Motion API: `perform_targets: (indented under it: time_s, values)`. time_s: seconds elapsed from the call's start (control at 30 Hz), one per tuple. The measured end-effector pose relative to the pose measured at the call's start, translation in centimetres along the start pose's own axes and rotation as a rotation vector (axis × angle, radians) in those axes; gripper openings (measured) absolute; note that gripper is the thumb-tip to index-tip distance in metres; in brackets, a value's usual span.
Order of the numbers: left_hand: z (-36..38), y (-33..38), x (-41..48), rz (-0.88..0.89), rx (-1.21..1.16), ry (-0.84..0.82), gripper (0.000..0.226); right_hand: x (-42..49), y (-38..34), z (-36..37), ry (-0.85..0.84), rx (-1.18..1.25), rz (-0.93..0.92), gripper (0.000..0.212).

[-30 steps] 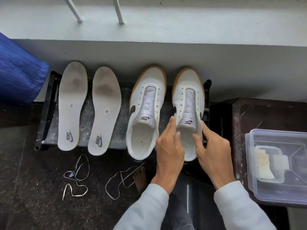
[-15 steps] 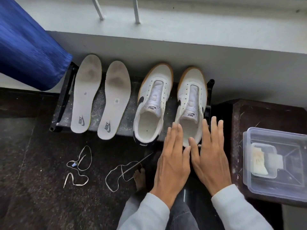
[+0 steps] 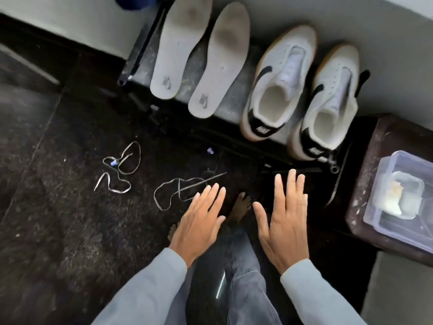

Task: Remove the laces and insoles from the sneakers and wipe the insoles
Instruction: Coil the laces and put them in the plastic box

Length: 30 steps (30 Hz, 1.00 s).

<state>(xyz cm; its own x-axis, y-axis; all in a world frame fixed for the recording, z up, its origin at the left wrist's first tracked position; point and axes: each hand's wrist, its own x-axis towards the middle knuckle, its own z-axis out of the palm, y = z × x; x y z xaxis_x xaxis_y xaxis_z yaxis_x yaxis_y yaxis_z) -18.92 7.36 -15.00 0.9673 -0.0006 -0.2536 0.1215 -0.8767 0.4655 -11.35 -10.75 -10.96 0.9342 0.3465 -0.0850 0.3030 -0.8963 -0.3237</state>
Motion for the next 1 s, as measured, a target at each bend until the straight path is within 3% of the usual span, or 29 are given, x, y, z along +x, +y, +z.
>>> perform_targets:
  time_s: [0.33,0.47,0.63,0.8,1.0]
  values:
    - [9.9,-11.9,-4.4,-0.189,0.034,-0.155,0.066,-2.1,-0.8,19.2,-0.521,-0.087,0.014,0.065]
    - [17.0,-16.7,-2.3,-0.243,0.061,-0.182,0.067,0.2,1.4,28.9,-0.599,-0.098,-0.038,0.066]
    - [25.7,-22.5,2.6,-0.188,0.108,-0.246,0.066,3.7,5.6,40.9,-0.627,-0.156,-0.127,0.071]
    - [32.1,-28.8,6.0,-0.157,0.159,-0.183,0.066,8.2,8.9,48.0,-0.665,-0.245,-0.109,0.050]
    - [37.0,-33.1,8.5,-0.182,0.102,-0.159,0.062,12.3,11.4,53.2,-0.508,-0.239,-0.106,0.037]
